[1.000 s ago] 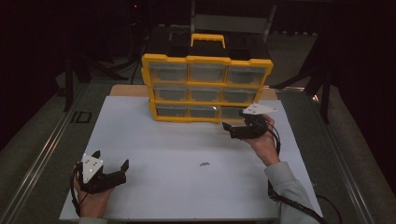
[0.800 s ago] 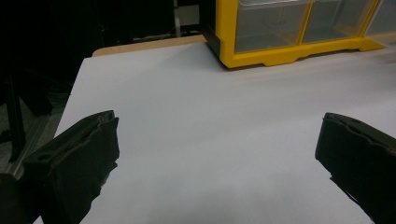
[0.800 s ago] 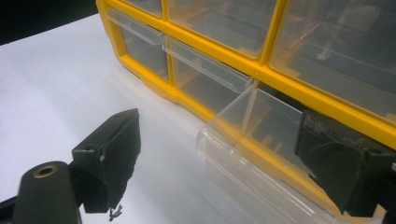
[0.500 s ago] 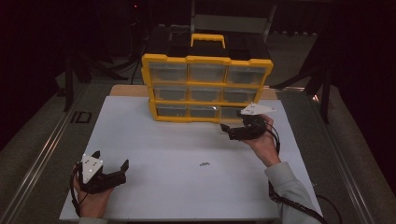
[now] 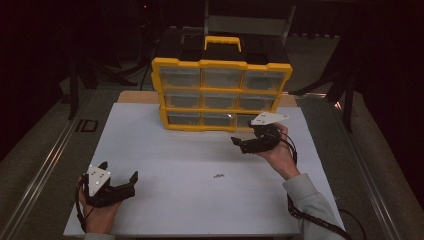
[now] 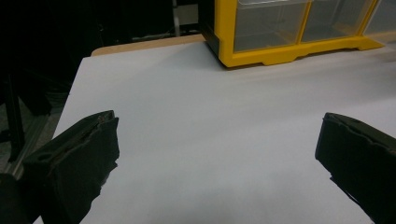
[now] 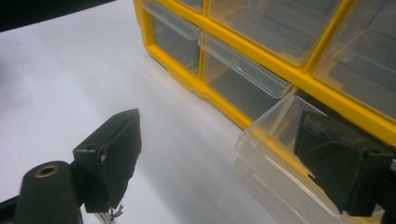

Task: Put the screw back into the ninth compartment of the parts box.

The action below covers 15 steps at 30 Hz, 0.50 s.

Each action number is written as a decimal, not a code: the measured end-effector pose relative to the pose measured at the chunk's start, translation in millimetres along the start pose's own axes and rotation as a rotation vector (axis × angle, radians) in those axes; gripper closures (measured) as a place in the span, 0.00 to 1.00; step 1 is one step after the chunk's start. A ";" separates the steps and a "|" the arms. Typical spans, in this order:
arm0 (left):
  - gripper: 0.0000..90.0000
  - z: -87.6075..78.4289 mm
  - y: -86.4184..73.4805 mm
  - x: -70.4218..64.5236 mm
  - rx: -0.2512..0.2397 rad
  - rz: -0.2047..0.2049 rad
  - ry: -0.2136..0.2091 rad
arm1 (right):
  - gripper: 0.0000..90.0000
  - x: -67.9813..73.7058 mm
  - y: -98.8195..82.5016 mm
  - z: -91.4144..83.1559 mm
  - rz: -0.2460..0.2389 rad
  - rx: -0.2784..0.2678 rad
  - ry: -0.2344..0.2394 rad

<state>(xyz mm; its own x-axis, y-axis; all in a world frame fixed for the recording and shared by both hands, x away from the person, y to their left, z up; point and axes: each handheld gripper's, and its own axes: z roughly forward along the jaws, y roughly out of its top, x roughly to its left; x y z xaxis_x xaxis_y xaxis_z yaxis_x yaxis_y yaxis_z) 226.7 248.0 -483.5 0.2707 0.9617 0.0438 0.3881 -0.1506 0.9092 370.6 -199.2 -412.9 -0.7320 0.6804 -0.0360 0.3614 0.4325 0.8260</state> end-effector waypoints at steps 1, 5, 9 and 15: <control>0.00 0.0 0.0 0.0 0.000 0.000 0.000 | 0.16 0.0 0.0 0.0 0.000 0.000 0.000; 0.00 0.1 0.0 -0.3 0.000 0.002 -0.001 | 0.16 3.2 1.6 1.1 -0.014 0.009 0.012; 0.00 -0.1 0.0 -0.1 0.000 0.001 -0.001 | 0.17 5.3 2.9 2.1 -0.034 0.027 0.016; 0.00 0.2 -0.1 -0.3 -0.001 0.002 -0.002 | 0.17 7.5 2.6 4.9 -0.053 0.052 0.025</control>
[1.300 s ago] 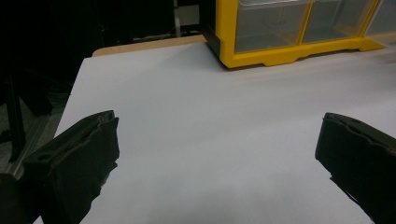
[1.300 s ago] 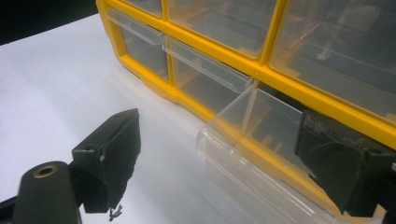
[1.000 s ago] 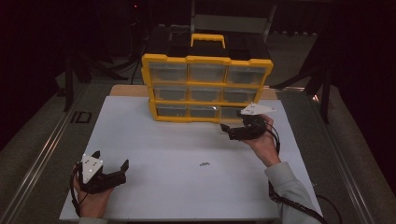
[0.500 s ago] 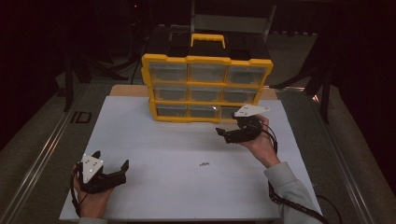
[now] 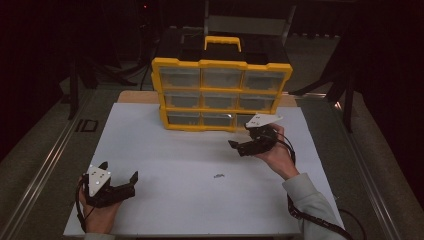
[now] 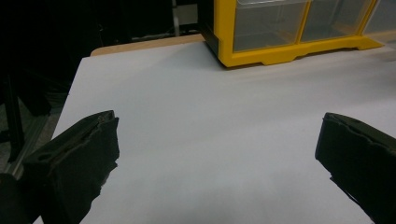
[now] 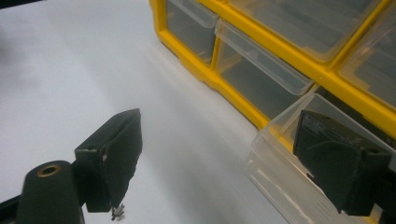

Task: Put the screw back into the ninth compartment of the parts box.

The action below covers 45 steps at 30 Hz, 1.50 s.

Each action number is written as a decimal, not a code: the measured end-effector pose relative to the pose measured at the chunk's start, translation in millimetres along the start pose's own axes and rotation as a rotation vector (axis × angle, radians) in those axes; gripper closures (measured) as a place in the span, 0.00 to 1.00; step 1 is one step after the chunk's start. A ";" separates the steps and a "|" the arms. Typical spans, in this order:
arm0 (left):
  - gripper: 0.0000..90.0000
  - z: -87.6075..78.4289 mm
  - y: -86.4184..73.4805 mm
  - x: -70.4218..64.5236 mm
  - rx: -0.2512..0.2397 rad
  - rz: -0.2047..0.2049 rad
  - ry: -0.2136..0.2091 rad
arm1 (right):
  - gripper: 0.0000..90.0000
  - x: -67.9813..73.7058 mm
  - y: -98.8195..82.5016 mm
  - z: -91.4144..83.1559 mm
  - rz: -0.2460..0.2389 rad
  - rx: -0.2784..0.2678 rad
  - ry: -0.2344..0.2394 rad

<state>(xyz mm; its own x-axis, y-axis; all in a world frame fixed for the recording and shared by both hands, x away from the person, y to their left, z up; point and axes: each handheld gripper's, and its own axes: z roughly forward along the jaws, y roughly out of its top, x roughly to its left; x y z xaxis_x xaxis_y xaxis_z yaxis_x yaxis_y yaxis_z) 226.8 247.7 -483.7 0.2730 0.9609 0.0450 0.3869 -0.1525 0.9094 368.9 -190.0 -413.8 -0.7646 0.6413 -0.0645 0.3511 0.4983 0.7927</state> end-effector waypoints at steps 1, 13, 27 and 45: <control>0.00 0.1 -0.1 0.1 0.000 -0.001 0.000 | 0.17 0.3 0.0 0.4 -0.004 0.004 0.001; 0.00 -0.4 0.1 0.2 0.001 0.000 0.000 | 0.17 7.5 1.9 4.2 -0.050 0.048 0.040; 0.00 -0.7 0.1 0.2 -0.003 -0.001 0.000 | 0.17 16.6 1.4 12.6 -0.107 0.104 0.081; 0.00 -0.8 0.1 0.2 -0.003 -0.001 0.000 | 0.17 25.8 1.5 21.9 -0.175 0.185 0.125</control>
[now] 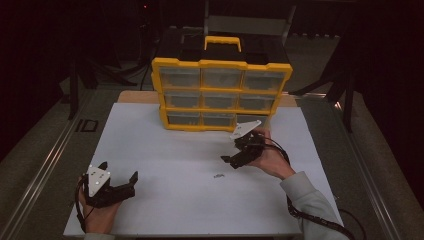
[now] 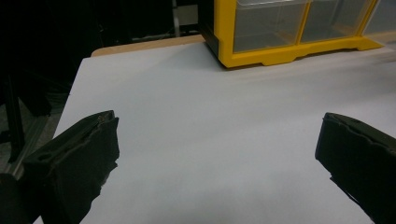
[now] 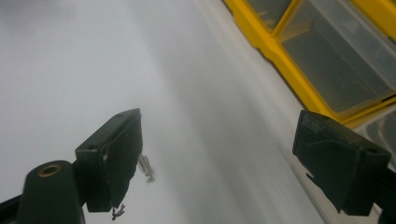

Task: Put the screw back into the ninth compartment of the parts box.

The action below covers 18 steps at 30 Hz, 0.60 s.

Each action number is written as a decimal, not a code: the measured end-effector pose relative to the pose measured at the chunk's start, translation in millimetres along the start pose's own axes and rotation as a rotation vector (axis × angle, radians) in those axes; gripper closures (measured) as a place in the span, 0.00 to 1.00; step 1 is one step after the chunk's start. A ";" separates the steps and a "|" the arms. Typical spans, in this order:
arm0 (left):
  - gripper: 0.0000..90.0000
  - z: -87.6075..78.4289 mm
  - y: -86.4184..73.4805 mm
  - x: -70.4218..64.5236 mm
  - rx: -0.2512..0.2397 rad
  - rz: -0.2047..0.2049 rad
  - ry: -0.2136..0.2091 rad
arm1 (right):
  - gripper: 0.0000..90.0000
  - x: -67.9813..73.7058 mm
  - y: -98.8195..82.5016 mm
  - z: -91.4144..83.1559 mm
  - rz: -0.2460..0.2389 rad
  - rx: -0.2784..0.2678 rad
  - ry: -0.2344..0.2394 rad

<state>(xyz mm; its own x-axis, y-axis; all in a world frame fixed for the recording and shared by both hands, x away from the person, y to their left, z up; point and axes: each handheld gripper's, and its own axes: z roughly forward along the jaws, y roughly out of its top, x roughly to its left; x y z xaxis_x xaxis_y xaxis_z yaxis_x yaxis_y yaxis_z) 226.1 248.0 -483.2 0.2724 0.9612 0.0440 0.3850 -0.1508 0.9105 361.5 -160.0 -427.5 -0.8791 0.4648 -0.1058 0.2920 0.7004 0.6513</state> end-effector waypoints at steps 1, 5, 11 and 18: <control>0.00 0.0 0.0 0.0 0.000 -0.001 0.000 | 0.17 0.5 0.1 1.3 -0.006 0.007 0.003; 0.00 0.0 0.0 0.0 -0.001 -0.001 0.000 | 0.18 2.4 0.5 5.5 -0.020 0.026 0.014; 0.00 0.0 0.0 0.2 -0.002 -0.002 0.001 | 0.18 4.9 0.8 11.4 -0.039 0.055 0.030; 0.00 0.0 0.0 0.2 -0.001 -0.002 0.000 | 0.19 7.6 -0.1 18.3 -0.053 0.094 0.049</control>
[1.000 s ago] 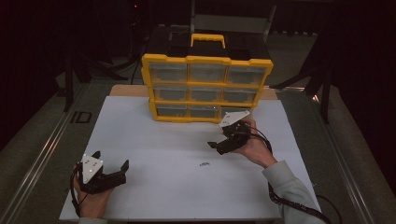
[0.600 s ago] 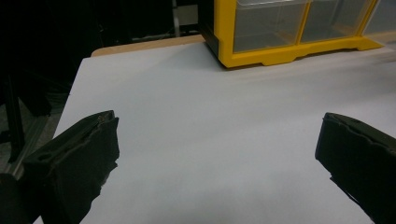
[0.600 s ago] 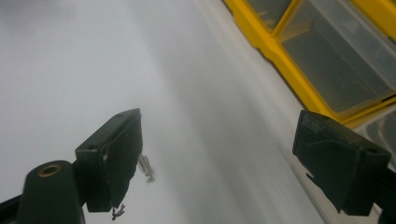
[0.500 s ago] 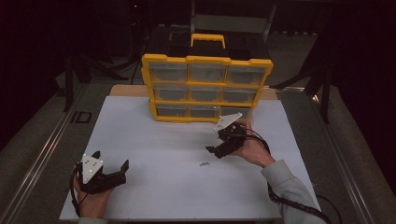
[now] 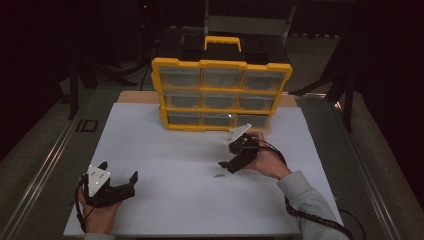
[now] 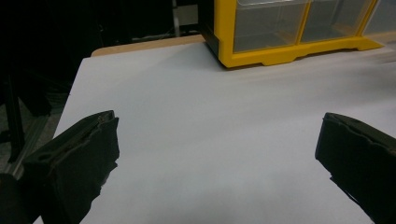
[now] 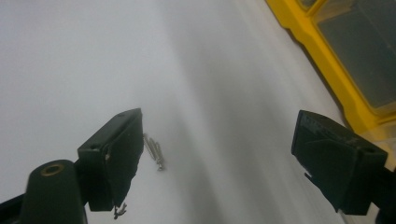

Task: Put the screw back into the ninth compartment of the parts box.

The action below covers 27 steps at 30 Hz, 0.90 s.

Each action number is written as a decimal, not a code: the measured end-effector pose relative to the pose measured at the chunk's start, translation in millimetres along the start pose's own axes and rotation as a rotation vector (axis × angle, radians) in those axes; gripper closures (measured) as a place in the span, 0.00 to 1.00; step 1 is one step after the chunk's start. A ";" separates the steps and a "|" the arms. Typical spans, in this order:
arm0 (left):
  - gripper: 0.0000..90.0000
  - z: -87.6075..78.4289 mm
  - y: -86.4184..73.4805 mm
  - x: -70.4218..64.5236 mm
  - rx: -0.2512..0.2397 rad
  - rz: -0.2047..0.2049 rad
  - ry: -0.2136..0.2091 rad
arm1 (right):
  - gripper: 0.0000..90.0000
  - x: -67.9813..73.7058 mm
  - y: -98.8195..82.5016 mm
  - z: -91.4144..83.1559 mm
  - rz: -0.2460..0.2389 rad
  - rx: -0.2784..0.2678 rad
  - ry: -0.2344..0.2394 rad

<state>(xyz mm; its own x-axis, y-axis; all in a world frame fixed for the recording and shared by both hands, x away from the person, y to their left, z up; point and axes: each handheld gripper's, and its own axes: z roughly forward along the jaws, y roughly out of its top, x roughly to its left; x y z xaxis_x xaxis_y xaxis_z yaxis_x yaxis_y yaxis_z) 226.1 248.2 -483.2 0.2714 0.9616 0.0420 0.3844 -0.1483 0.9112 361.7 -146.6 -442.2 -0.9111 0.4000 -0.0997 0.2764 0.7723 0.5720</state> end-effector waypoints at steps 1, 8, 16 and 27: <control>0.00 0.0 0.0 0.0 -0.001 0.000 0.000 | 0.19 0.2 -0.1 0.8 0.000 0.002 0.002; 0.00 0.2 -0.1 -0.1 0.002 0.001 -0.001 | 0.19 0.0 -1.1 5.5 -0.003 0.016 0.012; 0.00 0.3 -0.2 0.0 0.002 0.000 -0.001 | 0.20 1.0 -2.4 15.1 -0.012 0.051 0.037; 0.00 0.2 -0.2 0.0 0.002 -0.001 -0.002 | 0.23 3.9 -3.1 26.1 -0.023 0.090 0.073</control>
<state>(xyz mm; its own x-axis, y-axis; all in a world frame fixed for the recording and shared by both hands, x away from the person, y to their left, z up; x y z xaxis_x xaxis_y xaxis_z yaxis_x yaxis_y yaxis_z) 226.3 248.2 -483.5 0.2729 0.9612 0.0406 0.3861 -0.1481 0.9105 365.3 -134.5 -465.6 -0.9365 0.3469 -0.0507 0.2783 0.8236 0.4941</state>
